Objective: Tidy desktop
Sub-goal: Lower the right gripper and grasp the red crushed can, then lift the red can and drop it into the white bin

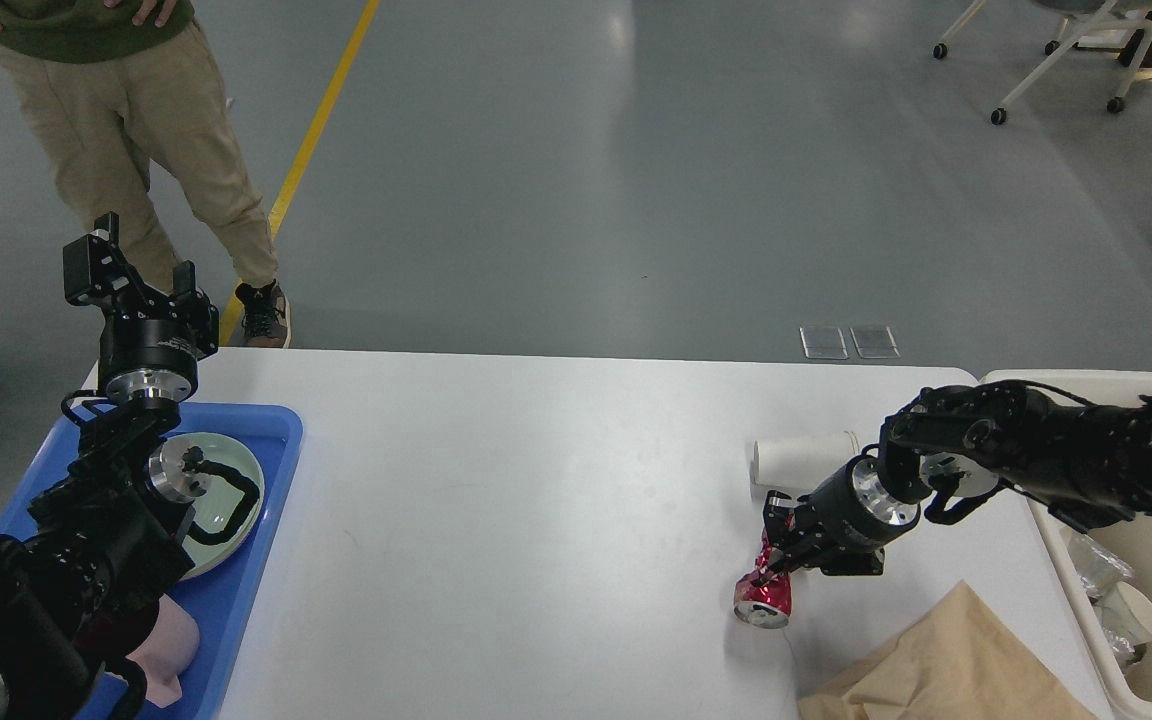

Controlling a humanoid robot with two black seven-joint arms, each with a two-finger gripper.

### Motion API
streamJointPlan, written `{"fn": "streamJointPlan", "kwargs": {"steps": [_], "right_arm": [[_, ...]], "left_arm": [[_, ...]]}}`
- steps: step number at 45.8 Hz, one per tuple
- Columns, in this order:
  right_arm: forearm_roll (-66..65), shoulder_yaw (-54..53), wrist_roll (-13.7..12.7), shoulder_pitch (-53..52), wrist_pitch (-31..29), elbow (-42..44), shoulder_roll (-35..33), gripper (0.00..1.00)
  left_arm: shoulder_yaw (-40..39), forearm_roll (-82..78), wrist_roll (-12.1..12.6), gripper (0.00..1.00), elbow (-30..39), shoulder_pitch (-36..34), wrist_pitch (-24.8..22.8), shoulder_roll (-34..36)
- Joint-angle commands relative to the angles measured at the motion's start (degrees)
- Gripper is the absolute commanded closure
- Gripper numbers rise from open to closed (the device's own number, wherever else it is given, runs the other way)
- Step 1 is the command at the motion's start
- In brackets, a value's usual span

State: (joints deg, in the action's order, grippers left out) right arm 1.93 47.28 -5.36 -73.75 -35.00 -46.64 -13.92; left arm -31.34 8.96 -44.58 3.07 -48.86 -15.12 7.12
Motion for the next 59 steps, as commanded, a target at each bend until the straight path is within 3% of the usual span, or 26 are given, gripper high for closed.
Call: {"fn": "streamJointPlan", "kwargs": {"steps": [1,7,17,25,31,36,49,59], "right_arm": [[0.0,0.01,0.0,-7.36,-0.42,-5.29,-4.87,1.0],[0.0,0.18,0.0,-17.91,-3.66,-9.26,-11.38,1.0],[-0.44,1.33,0.0,-33.38,-11.49,-8.47,-17.36,1.0],[-0.97,1.41,0.0,-41.47,-12.72,-7.85,-21.58,1.0],[-2.02,2.73,0.0,-40.34,-11.14,-3.55,-23.69,1.0],[-2.02,6.16,0.0,-33.58,-5.97,-0.21,-25.8,1.0],[-1.06,5.55,0.18,-7.48,23.82,10.25,-29.49,1.0],[-0.79,2.92,0.26,6.75,27.97,13.06,-28.88,1.0]], "left_arm": [[-0.04,0.0,-0.07,0.04,0.01,-0.01,0.0,0.0],[0.05,-0.09,0.02,0.04,0.01,-0.01,0.0,0.0],[0.05,0.0,0.02,0.04,-0.08,-0.01,0.0,0.0],[-0.04,0.0,0.02,0.04,0.01,-0.01,0.0,0.0],[0.05,0.0,0.02,0.04,0.01,-0.01,0.0,0.0],[-0.04,0.0,0.02,0.04,0.01,-0.01,0.0,0.0],[-0.04,0.0,0.02,0.04,0.01,-0.01,0.0,0.0],[-0.04,0.0,0.02,0.04,0.01,-0.1,0.0,0.0]]}}
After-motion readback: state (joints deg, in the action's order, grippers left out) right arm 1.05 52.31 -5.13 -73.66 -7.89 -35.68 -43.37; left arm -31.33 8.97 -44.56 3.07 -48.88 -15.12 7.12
